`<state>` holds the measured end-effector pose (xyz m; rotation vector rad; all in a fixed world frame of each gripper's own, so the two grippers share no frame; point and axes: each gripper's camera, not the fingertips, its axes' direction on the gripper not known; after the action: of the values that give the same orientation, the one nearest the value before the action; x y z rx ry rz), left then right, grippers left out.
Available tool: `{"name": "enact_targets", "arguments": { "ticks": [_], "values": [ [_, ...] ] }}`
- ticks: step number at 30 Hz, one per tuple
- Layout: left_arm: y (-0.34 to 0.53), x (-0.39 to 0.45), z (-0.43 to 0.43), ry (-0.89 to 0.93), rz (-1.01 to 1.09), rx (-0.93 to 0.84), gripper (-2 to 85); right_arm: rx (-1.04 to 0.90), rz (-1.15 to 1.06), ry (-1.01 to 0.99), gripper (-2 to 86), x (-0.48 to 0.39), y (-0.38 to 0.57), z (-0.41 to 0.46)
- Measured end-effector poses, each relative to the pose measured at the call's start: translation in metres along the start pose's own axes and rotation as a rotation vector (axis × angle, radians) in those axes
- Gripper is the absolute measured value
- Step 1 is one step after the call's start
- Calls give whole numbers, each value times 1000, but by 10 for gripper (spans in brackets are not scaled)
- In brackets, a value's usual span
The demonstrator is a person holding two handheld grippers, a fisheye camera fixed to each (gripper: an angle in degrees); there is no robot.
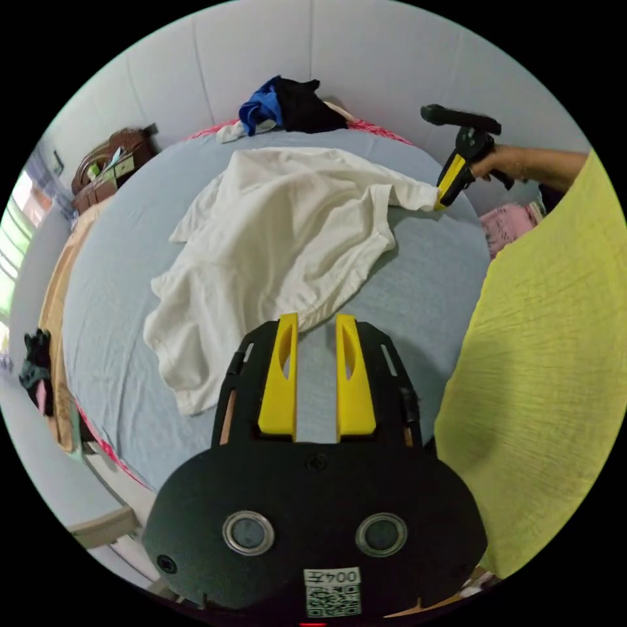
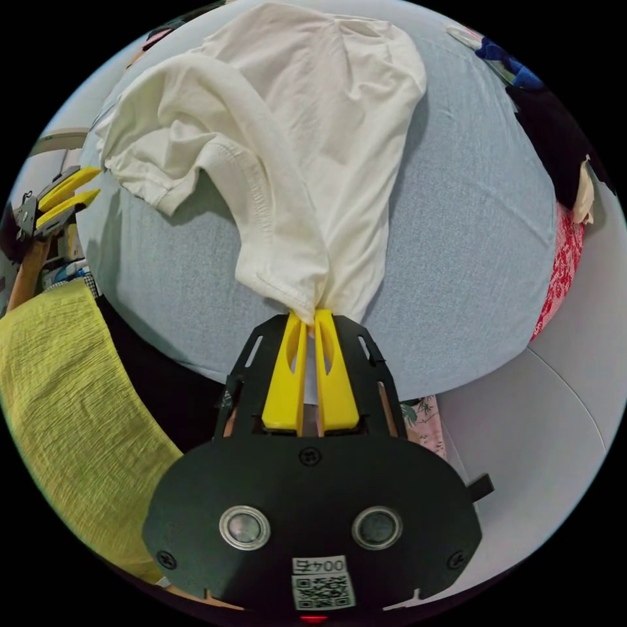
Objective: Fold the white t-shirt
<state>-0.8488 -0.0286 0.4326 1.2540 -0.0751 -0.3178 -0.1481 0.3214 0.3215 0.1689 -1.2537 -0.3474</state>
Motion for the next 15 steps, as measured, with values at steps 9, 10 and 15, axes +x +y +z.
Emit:
{"name": "enact_targets", "arguments": {
  "ticks": [9,10,15],
  "values": [
    [-24,10,45,24,206,-105,90,-25,120,-43,-3,18,-10,14],
    [-28,13,48,19,225,-108,88,-27,140,-50,-2,21,-12,15],
    [-49,22,58,23,264,-126,78,-17,153,-26,-1,21,-17,16]
  ]
}}
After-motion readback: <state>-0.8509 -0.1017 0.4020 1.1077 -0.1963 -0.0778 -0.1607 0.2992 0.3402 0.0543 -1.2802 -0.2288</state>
